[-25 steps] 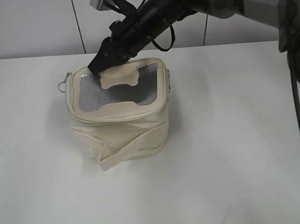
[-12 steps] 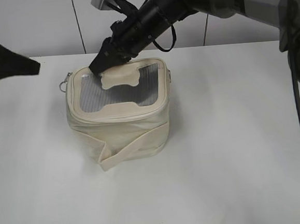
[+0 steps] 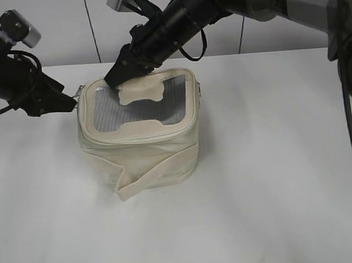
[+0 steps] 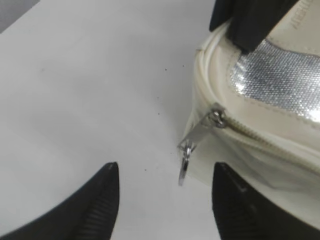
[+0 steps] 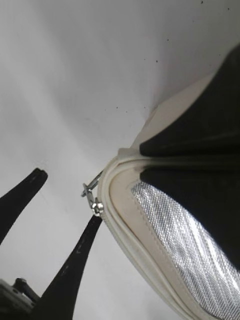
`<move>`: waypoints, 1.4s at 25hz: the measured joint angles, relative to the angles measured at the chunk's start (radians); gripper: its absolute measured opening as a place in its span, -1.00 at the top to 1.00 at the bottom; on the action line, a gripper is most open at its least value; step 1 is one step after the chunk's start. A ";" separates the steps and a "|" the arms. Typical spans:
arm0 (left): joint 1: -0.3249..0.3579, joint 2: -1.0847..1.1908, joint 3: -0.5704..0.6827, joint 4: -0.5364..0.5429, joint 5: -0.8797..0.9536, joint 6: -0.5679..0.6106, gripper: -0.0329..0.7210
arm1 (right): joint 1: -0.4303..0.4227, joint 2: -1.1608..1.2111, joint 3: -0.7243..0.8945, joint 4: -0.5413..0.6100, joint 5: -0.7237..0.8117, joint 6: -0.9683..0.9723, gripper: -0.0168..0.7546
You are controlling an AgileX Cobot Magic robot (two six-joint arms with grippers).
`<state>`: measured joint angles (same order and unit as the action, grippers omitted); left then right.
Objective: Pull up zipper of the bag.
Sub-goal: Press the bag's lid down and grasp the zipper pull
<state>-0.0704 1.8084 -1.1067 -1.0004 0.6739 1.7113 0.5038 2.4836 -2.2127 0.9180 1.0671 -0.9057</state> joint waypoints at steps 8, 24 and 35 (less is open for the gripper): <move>-0.057 0.005 0.000 0.029 -0.125 0.025 -0.31 | 0.000 0.000 0.000 0.001 0.001 0.002 0.83; -0.103 0.060 0.000 0.005 -0.170 0.045 0.25 | -0.001 0.000 0.000 0.001 -0.002 0.003 0.83; -0.101 0.024 0.021 0.097 -0.148 -0.100 0.88 | -0.007 0.000 0.000 -0.001 -0.003 0.069 0.84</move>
<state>-0.1712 1.8328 -1.0855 -0.9030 0.5262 1.6116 0.4973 2.4836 -2.2127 0.9172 1.0636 -0.8365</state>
